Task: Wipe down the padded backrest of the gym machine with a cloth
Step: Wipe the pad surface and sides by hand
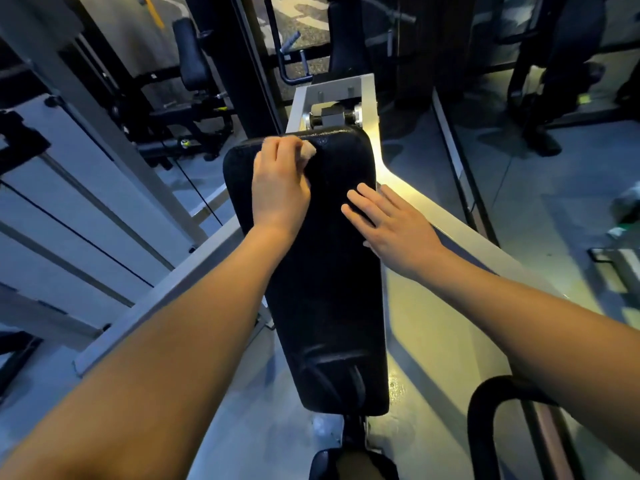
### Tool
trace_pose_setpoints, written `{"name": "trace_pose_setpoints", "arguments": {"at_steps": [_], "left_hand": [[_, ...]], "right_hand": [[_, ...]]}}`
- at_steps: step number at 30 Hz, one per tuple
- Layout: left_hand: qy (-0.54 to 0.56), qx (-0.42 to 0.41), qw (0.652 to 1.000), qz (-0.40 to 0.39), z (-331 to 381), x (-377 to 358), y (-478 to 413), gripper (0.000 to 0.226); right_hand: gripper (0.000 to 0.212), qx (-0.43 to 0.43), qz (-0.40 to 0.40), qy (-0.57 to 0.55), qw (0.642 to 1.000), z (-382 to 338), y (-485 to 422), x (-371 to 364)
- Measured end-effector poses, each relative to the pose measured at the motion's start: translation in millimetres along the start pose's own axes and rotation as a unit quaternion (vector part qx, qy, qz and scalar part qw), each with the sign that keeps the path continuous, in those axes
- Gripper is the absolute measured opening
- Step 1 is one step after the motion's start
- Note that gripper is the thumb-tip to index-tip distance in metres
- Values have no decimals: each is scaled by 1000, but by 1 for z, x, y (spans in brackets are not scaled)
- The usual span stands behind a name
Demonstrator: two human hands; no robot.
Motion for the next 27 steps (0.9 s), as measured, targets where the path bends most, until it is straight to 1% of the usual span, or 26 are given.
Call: {"name": "trace_pose_setpoints", "arguments": {"at_steps": [3,4,8,10,11,14,19,23,26,27], "left_hand": [[-47,7,998,-51,10,-3,-6,30],[-51,10,997,-57,11,-2,-6,31],[30,42,999,-9,4,13,-17,17],[44,28,999,15,2,15,-26,20],[32,11,999,12,3,13,-28,23],[-49,-40,998,-24,4,-3,-21,34],[-97,-80,989,-72,-9,-24,12,31],[-124,-88,976,-155,-18,-39,55,39],[-136,-71,950,-271,-21,-39,77,37],[-128,-62,945,-295,-22,-36,80,36]], "right_hand": [[69,-8,38,-35,999,-2,-2,-8],[69,-11,48,-45,998,-2,-2,-9],[68,-7,59,-52,997,-1,-1,-13],[69,-3,59,-52,997,-1,-2,-15],[70,-4,60,-55,997,-1,-2,-15],[73,-14,54,-57,997,-2,-1,-15],[75,-21,52,-61,997,-7,0,-20],[75,-33,69,-80,994,-8,1,-18],[73,-40,55,-76,995,-10,3,-10],[73,-43,48,-76,995,-10,3,-8]]}}
Point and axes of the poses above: each hand's wrist, its own y-axis away from the middle knuckle, its own x-axis out of the back of the hand, z = x × y, the point moved 1 cm from there along -y, towards the middle knuckle, and after that the axes turned 8 degrees about -z, right-handed, at the moved point
